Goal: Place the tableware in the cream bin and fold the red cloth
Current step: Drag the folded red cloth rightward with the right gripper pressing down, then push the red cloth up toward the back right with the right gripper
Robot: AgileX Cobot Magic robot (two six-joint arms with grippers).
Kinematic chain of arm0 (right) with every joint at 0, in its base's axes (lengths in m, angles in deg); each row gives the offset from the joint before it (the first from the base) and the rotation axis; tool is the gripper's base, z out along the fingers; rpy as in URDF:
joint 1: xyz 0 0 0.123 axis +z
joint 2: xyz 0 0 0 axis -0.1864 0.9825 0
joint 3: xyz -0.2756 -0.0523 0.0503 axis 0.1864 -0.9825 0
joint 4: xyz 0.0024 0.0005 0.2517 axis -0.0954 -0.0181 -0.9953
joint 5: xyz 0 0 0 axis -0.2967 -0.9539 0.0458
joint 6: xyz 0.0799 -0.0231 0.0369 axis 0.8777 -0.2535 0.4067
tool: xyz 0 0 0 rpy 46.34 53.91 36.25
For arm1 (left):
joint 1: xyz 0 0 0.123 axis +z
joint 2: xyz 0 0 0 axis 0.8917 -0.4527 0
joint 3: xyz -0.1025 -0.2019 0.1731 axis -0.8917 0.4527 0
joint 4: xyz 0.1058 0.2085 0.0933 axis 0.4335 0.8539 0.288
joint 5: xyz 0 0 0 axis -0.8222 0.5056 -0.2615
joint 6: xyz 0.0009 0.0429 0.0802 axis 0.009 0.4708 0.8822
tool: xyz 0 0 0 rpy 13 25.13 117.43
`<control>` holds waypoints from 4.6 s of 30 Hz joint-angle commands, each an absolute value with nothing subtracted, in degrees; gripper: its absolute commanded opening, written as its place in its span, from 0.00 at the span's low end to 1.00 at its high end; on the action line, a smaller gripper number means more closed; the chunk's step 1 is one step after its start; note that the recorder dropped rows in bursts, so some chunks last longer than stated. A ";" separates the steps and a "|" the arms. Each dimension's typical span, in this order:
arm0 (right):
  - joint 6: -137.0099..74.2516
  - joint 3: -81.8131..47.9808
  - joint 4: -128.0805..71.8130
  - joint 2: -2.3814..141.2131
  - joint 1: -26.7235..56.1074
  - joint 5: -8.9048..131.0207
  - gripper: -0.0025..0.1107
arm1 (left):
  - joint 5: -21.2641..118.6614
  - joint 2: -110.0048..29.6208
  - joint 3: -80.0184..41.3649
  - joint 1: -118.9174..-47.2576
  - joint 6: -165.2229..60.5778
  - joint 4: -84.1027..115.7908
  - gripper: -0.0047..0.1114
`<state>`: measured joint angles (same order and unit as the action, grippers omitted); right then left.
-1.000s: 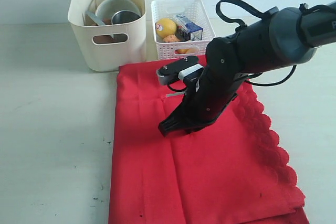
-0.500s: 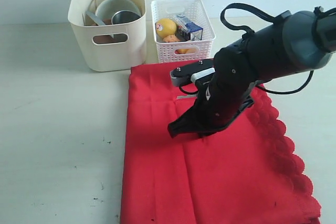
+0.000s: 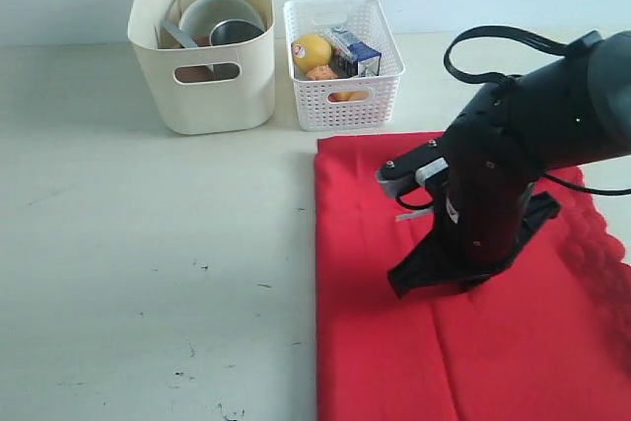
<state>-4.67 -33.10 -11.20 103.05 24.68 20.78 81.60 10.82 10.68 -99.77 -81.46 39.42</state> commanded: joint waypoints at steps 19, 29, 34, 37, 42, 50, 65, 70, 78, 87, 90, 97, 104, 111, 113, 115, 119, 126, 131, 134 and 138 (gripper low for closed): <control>-6.24 -35.28 -5.67 103.66 4.75 25.76 0.02 | 80.97 11.07 10.72 -99.70 -82.49 38.98 0.11; -12.24 -24.07 -3.41 109.69 4.62 24.27 0.02 | 80.97 11.07 10.72 -99.70 -83.60 38.80 0.11; -13.53 -16.25 -2.69 114.12 2.79 23.41 0.02 | 80.32 11.07 10.72 -99.70 -83.60 38.80 0.11; -14.07 -14.06 -4.58 112.77 2.79 22.23 0.02 | 80.08 11.07 10.72 -99.70 -83.81 38.80 0.11; -13.97 -14.07 -5.40 107.76 2.79 18.03 0.02 | 80.08 11.07 10.72 -99.70 -84.03 38.60 0.11; -12.68 -14.49 -10.04 104.94 -0.79 14.33 0.02 | 82.05 11.16 10.72 -99.70 -84.03 37.72 0.11; -14.17 -18.01 -14.53 111.40 -11.06 25.34 0.02 | 82.20 11.16 10.72 -99.70 -84.03 37.77 0.11; -18.69 -15.56 -19.95 114.64 -11.06 27.45 0.02 | 82.20 11.16 10.72 -99.70 -84.03 37.77 0.11; -19.74 -9.57 -20.70 119.82 -11.06 27.33 0.02 | 82.20 11.16 10.72 -99.70 -84.03 37.77 0.11; -20.60 -5.36 -20.60 120.21 -11.06 27.18 0.02 | 81.46 11.16 10.72 -99.70 -84.03 37.77 0.11; -20.60 -5.51 -20.97 117.36 -10.40 26.97 0.02 | 81.46 11.16 10.72 -99.70 -84.03 37.77 0.11; -23.31 -7.17 -23.27 112.58 -6.86 25.25 0.02 | 81.46 11.42 10.72 -99.70 -84.18 37.69 0.11; -23.19 -12.47 -24.44 110.40 -4.72 27.44 0.02 | 82.65 14.47 10.72 -99.70 -84.18 37.69 0.11; -23.19 -16.87 -24.59 110.72 -4.72 29.56 0.02 | 82.75 15.54 10.72 -99.70 -84.18 37.80 0.11; -23.19 -16.87 -24.59 111.28 -4.72 29.94 0.02 | 82.75 15.54 10.72 -99.70 -84.18 37.80 0.11; -23.59 -16.87 -24.59 112.66 -4.72 30.69 0.02 | 82.75 15.54 10.72 -99.70 -84.18 37.80 0.11; -24.02 -13.55 -24.54 115.42 -4.72 30.44 0.02 | 82.75 15.54 10.72 -99.70 -84.18 37.80 0.11; -24.02 -4.29 -24.76 122.19 -4.72 28.91 0.02 | 82.79 15.56 10.72 -99.70 -84.18 38.14 0.11; -24.23 1.09 -24.76 125.99 -4.72 28.09 0.02 | 82.59 15.56 10.72 -99.70 -84.18 38.13 0.11; -24.23 4.32 -24.76 127.59 -4.72 26.98 0.02 | 82.35 15.56 10.72 -99.70 -84.18 38.13 0.11; -24.23 7.99 -24.76 129.46 -4.72 25.67 0.02 | 82.24 15.56 10.72 -99.70 -84.18 38.13 0.11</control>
<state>-23.81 6.34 -24.78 126.79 -4.84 27.21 83.14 15.13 10.68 -99.77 -83.78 37.92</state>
